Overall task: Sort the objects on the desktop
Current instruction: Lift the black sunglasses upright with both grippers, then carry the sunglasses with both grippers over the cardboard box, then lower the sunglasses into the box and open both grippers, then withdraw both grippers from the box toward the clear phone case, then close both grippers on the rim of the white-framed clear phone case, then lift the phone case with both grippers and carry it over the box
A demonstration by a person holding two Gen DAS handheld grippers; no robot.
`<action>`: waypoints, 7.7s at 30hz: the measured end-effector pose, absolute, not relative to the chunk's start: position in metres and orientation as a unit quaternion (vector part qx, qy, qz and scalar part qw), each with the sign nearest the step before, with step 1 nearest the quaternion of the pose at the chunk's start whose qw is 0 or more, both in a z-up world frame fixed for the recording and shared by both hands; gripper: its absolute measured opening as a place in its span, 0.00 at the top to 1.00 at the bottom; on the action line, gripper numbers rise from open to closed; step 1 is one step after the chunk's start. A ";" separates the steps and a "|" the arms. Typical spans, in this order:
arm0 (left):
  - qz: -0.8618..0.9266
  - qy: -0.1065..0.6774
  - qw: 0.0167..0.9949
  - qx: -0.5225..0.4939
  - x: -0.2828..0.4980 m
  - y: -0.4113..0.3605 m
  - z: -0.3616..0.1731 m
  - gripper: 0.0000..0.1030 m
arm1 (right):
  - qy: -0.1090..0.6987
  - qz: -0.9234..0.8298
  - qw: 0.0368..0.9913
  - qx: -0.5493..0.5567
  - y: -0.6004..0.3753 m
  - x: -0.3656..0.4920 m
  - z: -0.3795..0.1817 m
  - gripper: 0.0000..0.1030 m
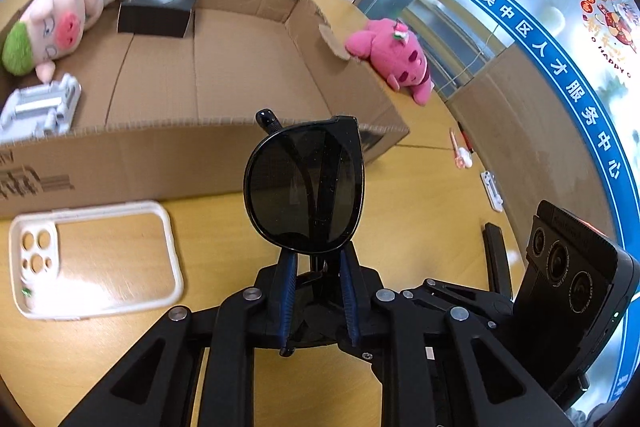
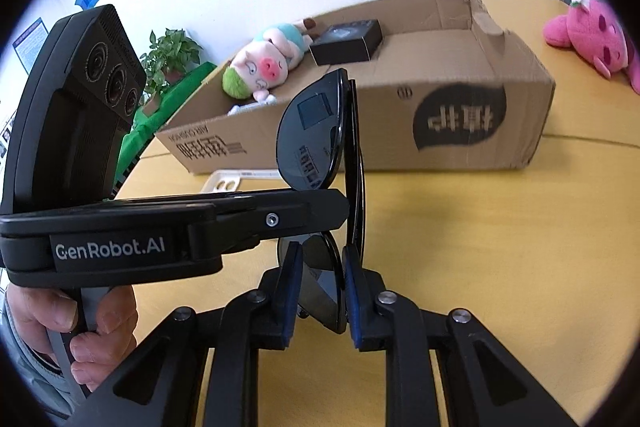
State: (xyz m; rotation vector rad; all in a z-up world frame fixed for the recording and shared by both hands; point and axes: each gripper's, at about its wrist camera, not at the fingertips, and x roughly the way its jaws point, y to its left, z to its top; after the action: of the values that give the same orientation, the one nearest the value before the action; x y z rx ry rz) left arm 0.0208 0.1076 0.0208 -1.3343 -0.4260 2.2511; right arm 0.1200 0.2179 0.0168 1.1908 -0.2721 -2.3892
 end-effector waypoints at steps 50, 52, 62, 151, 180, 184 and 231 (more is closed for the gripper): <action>0.874 -0.116 0.270 -0.386 -0.238 0.099 0.196 0.80 | -0.062 -0.923 0.220 0.309 0.240 -0.130 0.185 0.84; 0.863 -0.122 0.269 -0.409 -0.257 0.100 0.173 0.80 | -0.066 -0.916 0.218 0.331 0.242 -0.148 0.166 0.84; 0.799 -0.171 0.258 -0.516 -0.323 0.111 0.050 0.80 | -0.114 -0.860 0.200 0.456 0.259 -0.219 0.052 0.84; 0.878 -0.077 0.015 -0.472 0.042 -0.055 -0.042 0.94 | 0.002 -0.867 0.183 0.463 0.145 0.044 -0.031 0.64; 0.876 -0.076 0.026 -0.476 0.052 -0.029 -0.038 0.96 | 0.014 -0.872 0.176 0.457 0.147 0.055 -0.036 0.92; 0.879 -0.081 0.041 -0.468 0.057 -0.022 -0.029 0.96 | 0.003 -0.876 0.171 0.451 0.158 0.059 -0.027 0.93; 0.925 -0.042 0.121 -0.358 -0.073 0.034 0.115 0.95 | -0.001 -0.928 0.121 0.353 0.225 -0.047 0.115 0.93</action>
State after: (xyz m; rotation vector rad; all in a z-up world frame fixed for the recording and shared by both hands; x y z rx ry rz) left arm -0.0729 0.0343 0.1152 -1.0448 -0.1214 2.7019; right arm -0.0470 0.2251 0.1153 1.0311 -0.0035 -2.7101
